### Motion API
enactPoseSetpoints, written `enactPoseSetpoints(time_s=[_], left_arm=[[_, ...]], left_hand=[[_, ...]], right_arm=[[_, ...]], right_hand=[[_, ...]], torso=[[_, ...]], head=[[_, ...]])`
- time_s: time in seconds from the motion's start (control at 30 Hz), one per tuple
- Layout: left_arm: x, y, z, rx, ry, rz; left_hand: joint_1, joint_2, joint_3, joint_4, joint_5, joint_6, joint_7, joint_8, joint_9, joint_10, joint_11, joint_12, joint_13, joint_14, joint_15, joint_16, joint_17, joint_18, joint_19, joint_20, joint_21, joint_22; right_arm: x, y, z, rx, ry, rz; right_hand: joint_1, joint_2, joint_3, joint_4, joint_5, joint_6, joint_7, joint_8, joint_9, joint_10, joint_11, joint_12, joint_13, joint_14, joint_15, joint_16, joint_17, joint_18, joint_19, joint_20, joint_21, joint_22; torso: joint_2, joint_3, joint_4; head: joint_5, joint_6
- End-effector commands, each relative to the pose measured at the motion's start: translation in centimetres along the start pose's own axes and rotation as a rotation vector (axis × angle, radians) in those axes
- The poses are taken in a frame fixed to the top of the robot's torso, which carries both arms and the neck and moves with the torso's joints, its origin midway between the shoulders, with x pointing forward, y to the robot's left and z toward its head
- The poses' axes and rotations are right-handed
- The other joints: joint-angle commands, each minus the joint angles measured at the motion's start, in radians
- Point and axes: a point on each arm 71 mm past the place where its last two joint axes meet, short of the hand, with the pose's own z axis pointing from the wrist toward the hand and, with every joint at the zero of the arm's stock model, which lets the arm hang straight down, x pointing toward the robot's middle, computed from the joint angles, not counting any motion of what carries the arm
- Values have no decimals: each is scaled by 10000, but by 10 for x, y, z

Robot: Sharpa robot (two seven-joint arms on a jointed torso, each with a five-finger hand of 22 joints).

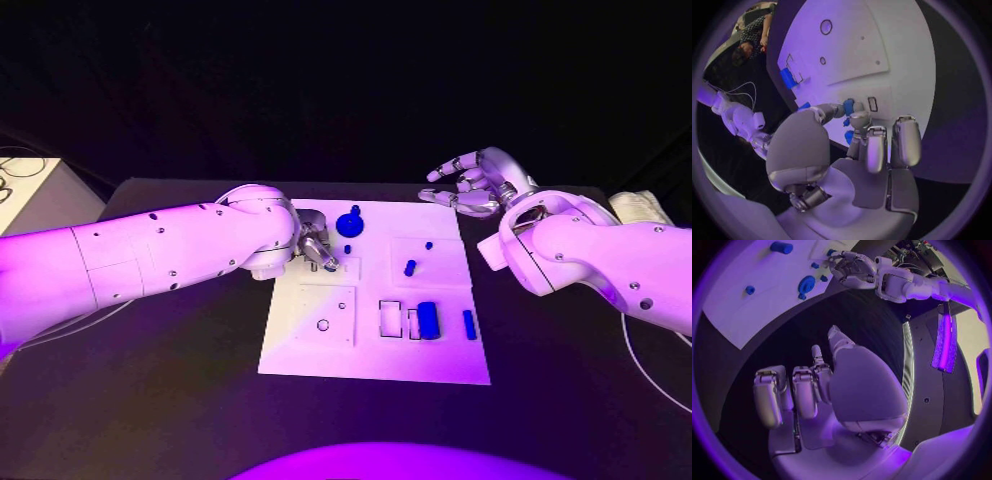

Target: Assemble the parts on the task board

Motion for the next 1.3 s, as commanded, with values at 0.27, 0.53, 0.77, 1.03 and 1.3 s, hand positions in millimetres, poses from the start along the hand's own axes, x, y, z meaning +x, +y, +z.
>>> enactPoseSetpoints(time_s=[0.27, 0.53, 0.77, 1.03, 1.3], left_arm=[[6, -1, 3, -55, 520, 125], [5, -3, 4, -40, 469, 22], [5, -4, 5, -26, 421, -16], [4, -2, 5, -67, 407, -16], [4, -1, 5, -63, 403, -20]], left_hand=[[-554, 324, 1671, -1922, -164, 214, -220, 164, 167, 155, -81, 88, 30, 1040, -75, 34, 2632, -140, 61, 2, 9, 4], [-944, 483, 911, -1388, -237, 235, -297, 163, 213, 188, -123, 118, 56, 1040, -112, 34, 2632, -140, 60, -31, -45, -14], [-1076, 588, 480, -1092, -262, 285, -314, 134, 205, 177, -135, 127, 63, 1040, -122, 34, 2632, -142, 69, -44, -68, -19], [-1151, 611, -725, -540, -304, 380, -337, 42, 162, 139, -146, 153, 89, 1040, -134, 34, 2632, -141, 77, -57, -113, -37], [-1036, 528, -1605, -112, -341, 448, -345, -34, 125, 139, -150, 194, 143, 1040, -138, 34, 2632, -144, 96, -64, -129, -25]], right_arm=[[0, 0, 0, -72, 114, -47], [0, 0, -1, -73, 119, -45], [1, 0, 0, -71, 142, -48], [0, 0, 0, -71, 144, -41], [0, 0, 0, -69, 138, -39]], right_hand=[[-85, 69, 51, 56, 16, -4, -6, 55, 2, -90, 7, -52, 1305, 1027, 27, -18, 2509, -145, 1047, 43, 61, 2631], [-95, 69, 50, 62, 16, -7, -5, 56, 2, -85, 8, -46, 1310, 1027, 26, -19, 2508, -145, 1047, 43, 61, 2631], [-95, 69, 50, 62, 16, -7, -5, 56, 2, -85, 8, -46, 1310, 1027, 26, -19, 2508, -145, 1047, 43, 61, 2631], [-112, 70, 49, 73, 15, -11, -5, 58, 1, -103, 8, -66, 1292, 1024, 26, -23, 2499, -145, 1047, 42, 61, 2631], [-112, 70, 49, 73, 15, -11, -5, 58, 1, -103, 8, -66, 1292, 1024, 26, -23, 2499, -145, 1047, 42, 61, 2631]], torso=[[-4, 1, -5], [1, -4, -2], [-6, -2, -4], [-10, -3, 2], [-13, -8, 3]], head=[[-9, -52], [-34, -54], [-44, -59], [-59, -51], [-73, -31]])
